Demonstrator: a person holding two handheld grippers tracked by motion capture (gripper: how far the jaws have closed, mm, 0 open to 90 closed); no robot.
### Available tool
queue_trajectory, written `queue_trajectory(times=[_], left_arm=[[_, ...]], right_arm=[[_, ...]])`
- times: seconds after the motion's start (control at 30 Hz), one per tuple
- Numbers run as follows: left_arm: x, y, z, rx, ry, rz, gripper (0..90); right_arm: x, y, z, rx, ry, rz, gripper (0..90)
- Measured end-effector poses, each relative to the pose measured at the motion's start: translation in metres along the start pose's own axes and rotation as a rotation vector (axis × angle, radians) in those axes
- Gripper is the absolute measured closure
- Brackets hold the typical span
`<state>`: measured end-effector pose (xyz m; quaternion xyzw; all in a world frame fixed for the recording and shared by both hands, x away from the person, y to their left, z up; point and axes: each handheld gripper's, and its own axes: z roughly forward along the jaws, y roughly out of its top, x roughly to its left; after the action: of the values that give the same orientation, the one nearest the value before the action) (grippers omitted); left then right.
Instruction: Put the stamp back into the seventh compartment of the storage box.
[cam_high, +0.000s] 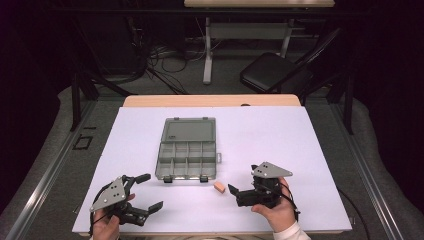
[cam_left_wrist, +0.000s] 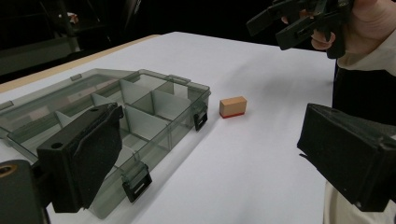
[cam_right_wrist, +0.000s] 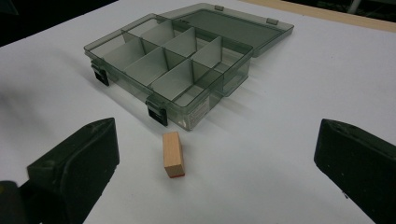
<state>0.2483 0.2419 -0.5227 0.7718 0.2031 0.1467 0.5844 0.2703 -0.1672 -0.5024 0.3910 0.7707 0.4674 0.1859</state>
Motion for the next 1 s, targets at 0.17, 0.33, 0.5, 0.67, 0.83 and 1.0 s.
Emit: queue_trajectory(times=[0.17,0.33,0.5,0.67,0.83,1.0], left_arm=[[0.0,0.0,-0.001,-0.001,0.003,-0.001,6.2],[0.0,0.0,0.0,0.0,0.004,-0.001,6.2],[0.0,0.0,0.0,0.003,0.003,-0.003,6.2],[0.0,-0.001,0.0,0.002,0.001,-0.003,6.2],[0.0,-0.001,0.0,0.0,0.002,-0.003,6.2],[0.0,-0.001,0.0,0.003,-0.001,-0.002,6.3]], right_arm=[[0.004,0.006,0.007,0.024,-0.005,-0.005,0.0],[0.01,0.011,0.015,0.049,0.007,-0.024,0.0],[0.014,0.017,0.021,0.057,0.021,-0.036,3.7],[0.018,0.022,0.027,0.048,0.028,-0.048,8.4],[0.022,0.023,0.033,0.054,0.024,-0.067,13.0],[0.023,0.022,0.038,0.064,0.022,-0.073,17.6]])
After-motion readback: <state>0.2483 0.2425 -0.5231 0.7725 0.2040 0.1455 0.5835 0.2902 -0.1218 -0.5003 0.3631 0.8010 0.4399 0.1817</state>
